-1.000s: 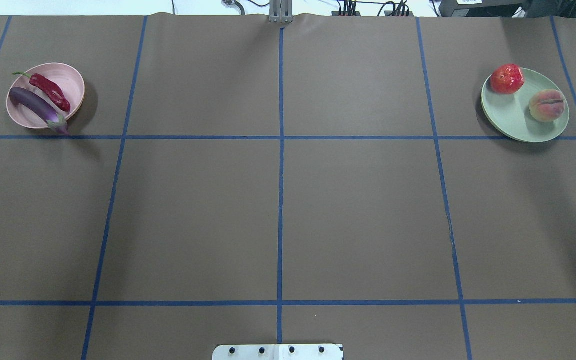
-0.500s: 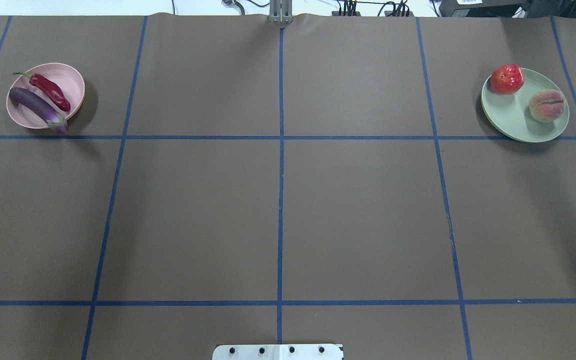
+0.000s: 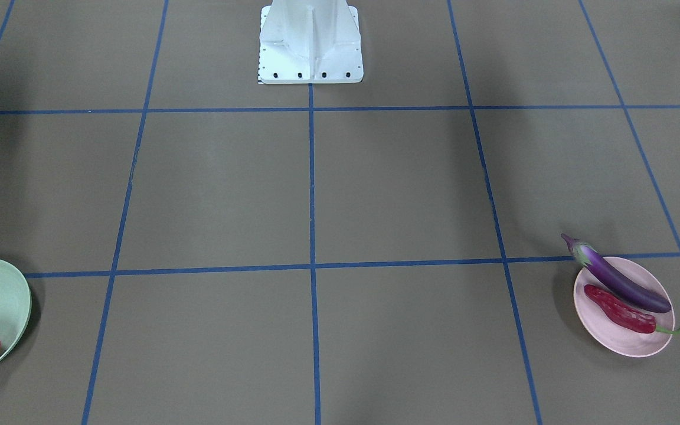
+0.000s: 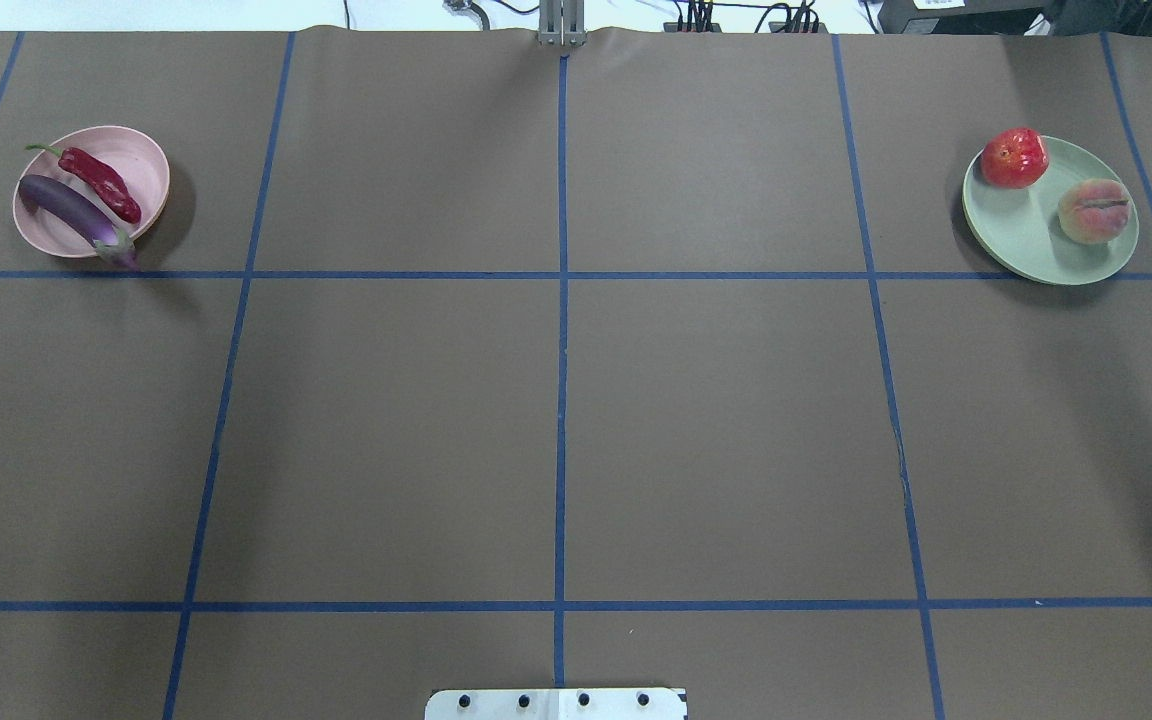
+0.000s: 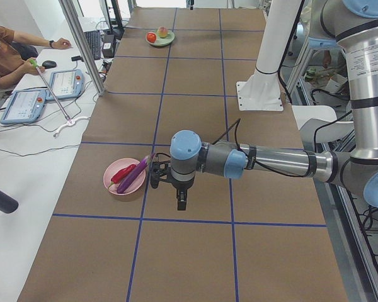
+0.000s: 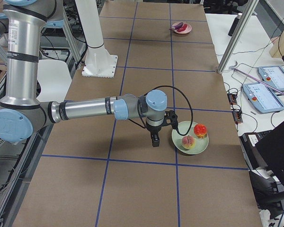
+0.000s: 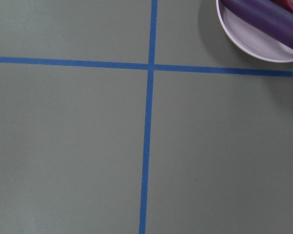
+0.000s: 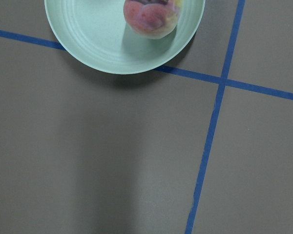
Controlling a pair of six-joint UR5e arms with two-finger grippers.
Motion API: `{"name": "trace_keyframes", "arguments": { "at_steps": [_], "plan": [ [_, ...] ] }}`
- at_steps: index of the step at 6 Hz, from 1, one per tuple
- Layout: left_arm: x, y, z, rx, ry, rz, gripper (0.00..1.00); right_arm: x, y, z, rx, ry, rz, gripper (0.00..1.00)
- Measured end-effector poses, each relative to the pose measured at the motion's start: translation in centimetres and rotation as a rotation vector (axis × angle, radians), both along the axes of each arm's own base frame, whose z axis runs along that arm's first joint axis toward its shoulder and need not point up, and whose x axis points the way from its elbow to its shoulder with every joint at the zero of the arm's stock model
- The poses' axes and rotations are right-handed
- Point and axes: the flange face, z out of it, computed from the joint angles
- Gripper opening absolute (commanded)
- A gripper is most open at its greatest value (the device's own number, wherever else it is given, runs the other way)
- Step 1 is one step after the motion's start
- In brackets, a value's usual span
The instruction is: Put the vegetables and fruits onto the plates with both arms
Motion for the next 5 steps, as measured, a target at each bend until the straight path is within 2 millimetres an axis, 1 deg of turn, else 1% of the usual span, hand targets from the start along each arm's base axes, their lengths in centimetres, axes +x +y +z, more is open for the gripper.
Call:
{"name": "trace_keyframes", "arguments": {
  "at_steps": [2, 5],
  "plan": [
    [0.1, 0.65, 0.47, -0.016, 0.02, 0.004, 1.0, -0.08, -0.38, -0.26, -0.002, -0.005, 0.006, 1.0],
    [0.12, 0.92, 0.67, -0.025, 0.027, 0.004, 1.0, -0.01, -0.22, -0.08, -0.006, -0.006, 0.008, 1.0]
  ]
}}
